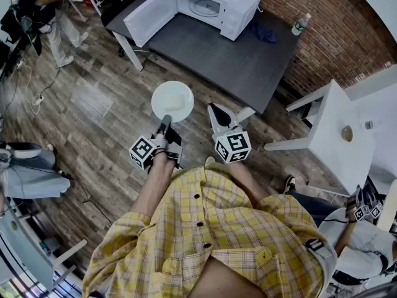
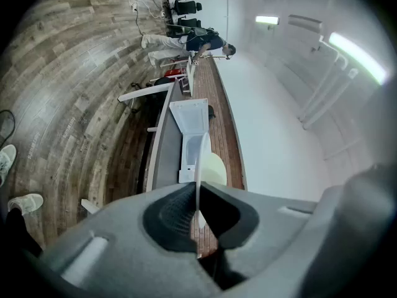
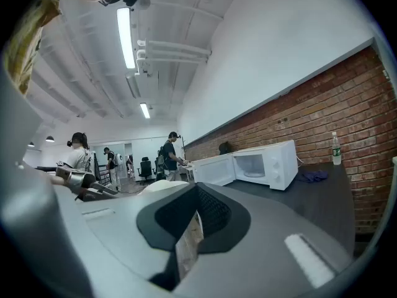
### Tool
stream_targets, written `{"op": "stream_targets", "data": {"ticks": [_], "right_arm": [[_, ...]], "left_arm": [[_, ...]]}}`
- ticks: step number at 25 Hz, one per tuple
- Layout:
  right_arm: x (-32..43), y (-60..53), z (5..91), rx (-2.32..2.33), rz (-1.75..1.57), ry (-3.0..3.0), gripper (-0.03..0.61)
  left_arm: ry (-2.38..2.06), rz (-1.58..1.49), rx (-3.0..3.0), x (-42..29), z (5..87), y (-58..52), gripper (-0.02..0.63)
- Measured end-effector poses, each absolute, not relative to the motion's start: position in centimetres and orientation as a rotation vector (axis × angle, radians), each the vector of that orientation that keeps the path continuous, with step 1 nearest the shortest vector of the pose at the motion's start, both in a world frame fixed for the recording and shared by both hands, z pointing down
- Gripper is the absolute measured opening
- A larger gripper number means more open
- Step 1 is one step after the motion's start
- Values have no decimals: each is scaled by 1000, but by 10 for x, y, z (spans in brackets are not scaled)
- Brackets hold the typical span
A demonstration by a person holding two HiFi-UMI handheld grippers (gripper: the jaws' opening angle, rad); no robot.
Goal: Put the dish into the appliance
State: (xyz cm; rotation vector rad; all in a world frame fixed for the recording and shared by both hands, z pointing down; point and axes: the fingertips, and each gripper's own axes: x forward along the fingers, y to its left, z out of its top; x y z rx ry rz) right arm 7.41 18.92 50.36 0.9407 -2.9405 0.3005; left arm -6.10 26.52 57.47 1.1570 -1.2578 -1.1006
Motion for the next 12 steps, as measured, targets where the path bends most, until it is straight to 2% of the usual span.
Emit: {"op": "stream_targets", "data": {"ticks": [12], "right_arm": [[80,189,507,912,310,-2945,2]], "left_arm": [[-1275,-1101,1176,-53,573,265,9]]}}
